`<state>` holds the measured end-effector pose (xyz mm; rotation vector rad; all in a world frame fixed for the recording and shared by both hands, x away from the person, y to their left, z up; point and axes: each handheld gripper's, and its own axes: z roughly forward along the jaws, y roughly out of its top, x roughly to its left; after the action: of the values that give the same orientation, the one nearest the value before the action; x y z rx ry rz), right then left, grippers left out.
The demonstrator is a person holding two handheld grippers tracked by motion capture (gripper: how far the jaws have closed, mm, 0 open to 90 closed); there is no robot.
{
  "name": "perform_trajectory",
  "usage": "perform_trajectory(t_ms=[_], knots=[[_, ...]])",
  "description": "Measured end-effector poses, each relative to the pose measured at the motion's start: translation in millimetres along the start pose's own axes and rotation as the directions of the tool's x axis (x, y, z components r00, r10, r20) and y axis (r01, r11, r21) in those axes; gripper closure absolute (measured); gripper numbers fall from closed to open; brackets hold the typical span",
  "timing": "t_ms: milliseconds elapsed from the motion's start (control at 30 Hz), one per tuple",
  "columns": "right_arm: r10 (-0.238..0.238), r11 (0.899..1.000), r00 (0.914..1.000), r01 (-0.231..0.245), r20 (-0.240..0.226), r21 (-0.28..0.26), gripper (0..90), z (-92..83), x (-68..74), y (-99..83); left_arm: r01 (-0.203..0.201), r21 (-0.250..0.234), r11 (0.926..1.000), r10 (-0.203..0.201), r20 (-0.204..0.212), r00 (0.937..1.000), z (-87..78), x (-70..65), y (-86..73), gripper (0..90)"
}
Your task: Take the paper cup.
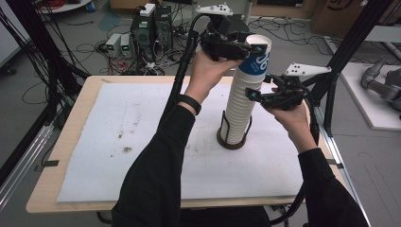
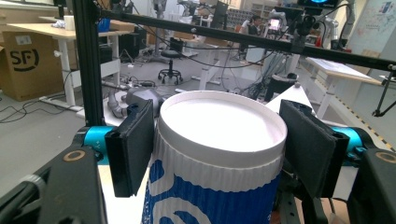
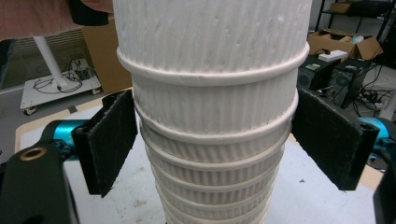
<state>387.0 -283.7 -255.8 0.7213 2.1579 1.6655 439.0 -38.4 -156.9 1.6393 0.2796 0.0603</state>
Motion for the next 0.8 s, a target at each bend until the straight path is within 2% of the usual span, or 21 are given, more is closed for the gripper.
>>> perform_trajectory(t_ms=[200, 267, 567, 800], knots=[[-0.001, 1.000, 1.0000, 0.001, 0.001, 0.001, 15.2, -0.1, 0.2, 0.0, -0.009, -0.008, 0.9999, 0.009, 0.001, 1.0000, -0.8, -1.0, 2.9, 29.6], [-0.001, 1.000, 1.0000, 0.001, 0.002, -0.002, 15.2, 0.4, 0.4, 0.0, -0.036, -0.011, 0.9993, 0.036, -0.010, 0.9993, -2.7, -3.3, 7.8, 29.7], [0.004, 1.000, 1.0000, -0.004, 0.003, -0.001, 15.2, 0.3, 0.7, 0.1, -0.076, -0.036, 0.9965, 0.075, -0.023, 0.9969, -5.0, -10.9, 23.2, 29.7], [0.006, 1.000, 1.0000, -0.006, -0.001, 0.001, 15.4, -0.1, 0.6, -0.1, -0.084, -0.060, 0.9947, 0.082, -0.031, 0.9961, -9.9, -12.9, 30.7, 29.8]])
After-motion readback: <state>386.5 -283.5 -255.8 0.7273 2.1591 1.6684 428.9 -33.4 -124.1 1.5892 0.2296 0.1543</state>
